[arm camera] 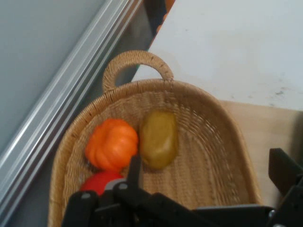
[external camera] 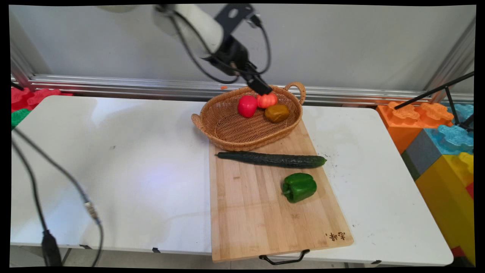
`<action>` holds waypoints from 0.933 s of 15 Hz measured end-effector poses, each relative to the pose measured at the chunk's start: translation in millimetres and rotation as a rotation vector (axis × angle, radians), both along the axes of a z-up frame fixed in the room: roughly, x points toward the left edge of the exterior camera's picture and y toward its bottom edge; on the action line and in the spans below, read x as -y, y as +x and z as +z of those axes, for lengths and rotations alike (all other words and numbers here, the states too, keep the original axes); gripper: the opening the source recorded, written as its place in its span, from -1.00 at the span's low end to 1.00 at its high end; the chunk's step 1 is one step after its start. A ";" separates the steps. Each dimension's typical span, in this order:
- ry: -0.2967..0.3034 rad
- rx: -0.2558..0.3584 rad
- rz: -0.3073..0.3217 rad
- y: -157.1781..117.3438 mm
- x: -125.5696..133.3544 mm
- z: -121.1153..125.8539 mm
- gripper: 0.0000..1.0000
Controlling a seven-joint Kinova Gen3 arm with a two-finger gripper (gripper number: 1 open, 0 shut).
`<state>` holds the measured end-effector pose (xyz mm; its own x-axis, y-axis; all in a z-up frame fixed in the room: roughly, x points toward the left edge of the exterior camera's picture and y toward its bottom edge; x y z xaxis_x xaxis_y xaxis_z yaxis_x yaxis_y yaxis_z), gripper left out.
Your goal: Pick up the potato from the vegetable basket
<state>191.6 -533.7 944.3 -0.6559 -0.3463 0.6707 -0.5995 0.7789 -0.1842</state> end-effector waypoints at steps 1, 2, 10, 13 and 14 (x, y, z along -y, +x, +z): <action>-0.001 0.013 0.009 -10.2 7.7 -4.0 1.00; -0.003 0.028 0.018 -21.1 16.1 -9.5 1.00; -0.005 0.136 0.030 -79.6 62.2 -62.0 1.00; -0.004 0.167 0.032 -95.1 74.7 -82.3 1.00; -0.005 0.178 0.033 -99.2 78.9 -88.9 1.00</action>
<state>92.4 -612.6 855.4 -0.7532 -0.3665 0.5463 -0.5819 0.7585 -0.2933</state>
